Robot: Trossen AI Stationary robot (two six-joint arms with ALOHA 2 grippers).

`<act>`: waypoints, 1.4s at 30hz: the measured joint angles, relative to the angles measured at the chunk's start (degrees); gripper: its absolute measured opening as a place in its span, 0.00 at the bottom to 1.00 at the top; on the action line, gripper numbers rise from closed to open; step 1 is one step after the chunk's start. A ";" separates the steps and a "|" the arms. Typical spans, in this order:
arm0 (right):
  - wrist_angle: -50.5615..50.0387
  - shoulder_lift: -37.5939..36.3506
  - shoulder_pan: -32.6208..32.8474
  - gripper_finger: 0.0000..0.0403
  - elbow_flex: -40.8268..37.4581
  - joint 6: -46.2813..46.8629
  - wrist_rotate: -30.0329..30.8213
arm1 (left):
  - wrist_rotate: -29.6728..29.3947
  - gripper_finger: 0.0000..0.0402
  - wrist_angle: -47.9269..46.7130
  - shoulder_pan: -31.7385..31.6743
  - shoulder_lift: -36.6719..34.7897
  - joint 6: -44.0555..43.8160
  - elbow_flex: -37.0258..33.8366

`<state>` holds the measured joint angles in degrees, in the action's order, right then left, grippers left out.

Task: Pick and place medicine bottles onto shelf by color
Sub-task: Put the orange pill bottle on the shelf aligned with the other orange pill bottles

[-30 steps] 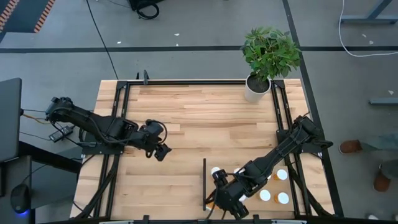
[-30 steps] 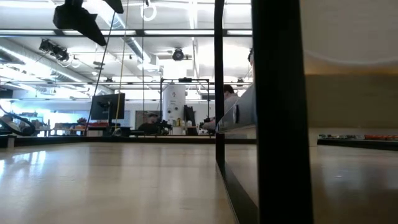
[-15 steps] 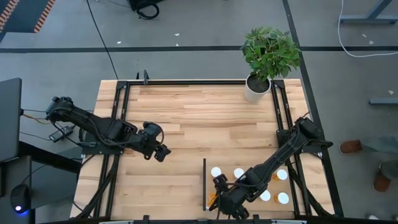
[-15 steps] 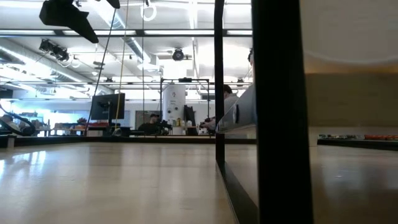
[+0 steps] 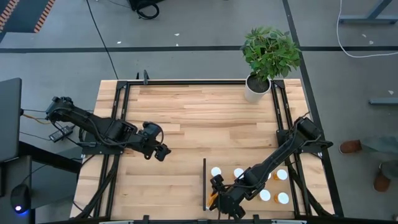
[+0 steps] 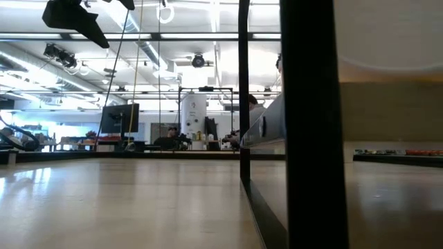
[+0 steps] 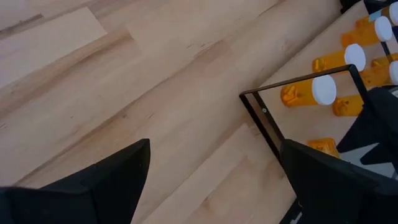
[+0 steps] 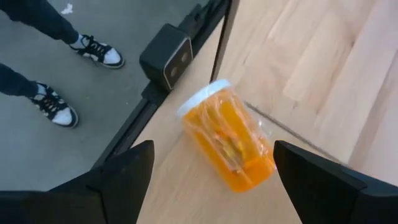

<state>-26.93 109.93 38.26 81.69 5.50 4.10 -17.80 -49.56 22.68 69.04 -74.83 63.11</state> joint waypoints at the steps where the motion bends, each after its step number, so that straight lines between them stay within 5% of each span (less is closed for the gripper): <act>1: 0.51 0.00 0.00 0.84 0.02 -0.59 0.25 | 0.00 0.91 0.00 0.00 0.00 0.00 0.00; 33: 15.71 0.00 -1.11 0.82 -7.15 -4.99 -0.09 | -0.64 0.91 -0.07 0.00 0.00 -1.46 0.00; 42: 16.92 2.32 -0.99 0.72 -7.11 -5.22 -3.78 | -0.66 0.91 -0.07 0.02 0.00 -1.86 0.01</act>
<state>-10.01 112.25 37.27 74.58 0.28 0.32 -18.46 -49.63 22.70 69.04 -76.69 63.12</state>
